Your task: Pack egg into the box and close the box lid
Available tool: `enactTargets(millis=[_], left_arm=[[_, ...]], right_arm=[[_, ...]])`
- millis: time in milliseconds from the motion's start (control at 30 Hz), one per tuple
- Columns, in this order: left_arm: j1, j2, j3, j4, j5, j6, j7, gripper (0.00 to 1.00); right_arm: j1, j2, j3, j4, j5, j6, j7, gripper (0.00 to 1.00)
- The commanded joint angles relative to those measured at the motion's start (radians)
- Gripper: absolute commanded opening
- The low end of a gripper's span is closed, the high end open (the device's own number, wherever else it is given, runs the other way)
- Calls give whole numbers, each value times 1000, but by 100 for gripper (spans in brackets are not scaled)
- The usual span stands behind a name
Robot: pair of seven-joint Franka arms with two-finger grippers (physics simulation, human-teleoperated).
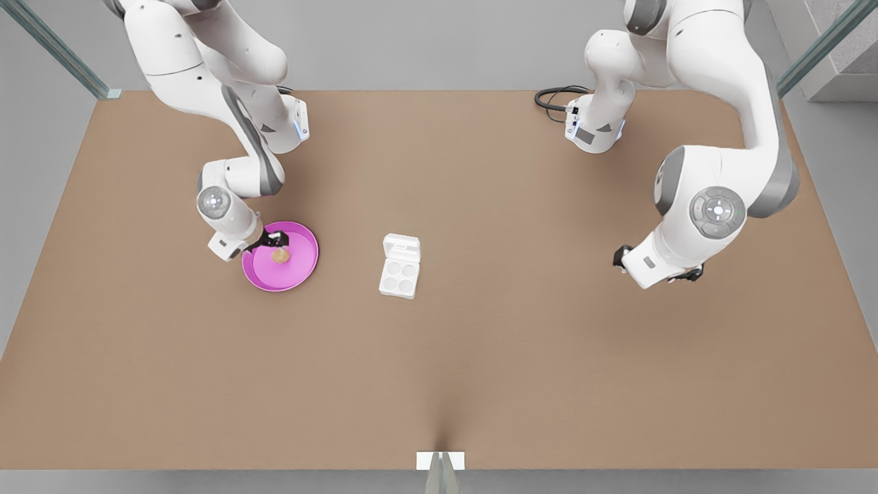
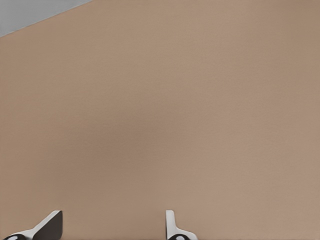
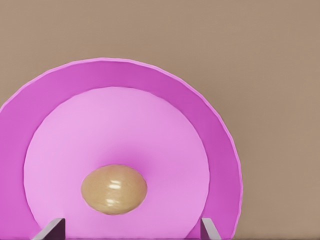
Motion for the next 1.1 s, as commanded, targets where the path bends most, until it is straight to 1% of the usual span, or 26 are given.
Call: enactTargets(millis=[0, 133, 367, 600, 1000, 1033, 1067], left_arm=[[0, 2, 0, 1, 1, 21, -2, 100], [0, 2, 0, 1, 1, 21, -2, 100], [2, 2, 0, 1, 1, 21, -1, 100], [2, 8, 0, 1, 1, 26, -1, 100], [9, 16, 0, 1, 1, 27, -1, 100], [9, 16, 0, 1, 1, 27, -1, 100], [9, 16, 0, 1, 1, 27, -1, 100]], right_arm=[[1, 1, 0, -8, 2, 72, -42, 100], [6, 10, 1, 1, 2, 72, -41, 100], [0, 148, -2, 75, 4, 72, -42, 100], [-46, 142, 0, 48, 2, 72, -56, 100], [-43, 146, 1, 45, 2, 72, -51, 100], [-43, 146, 1, 45, 2, 72, -53, 94], [-43, 146, 1, 45, 2, 72, -51, 80]])
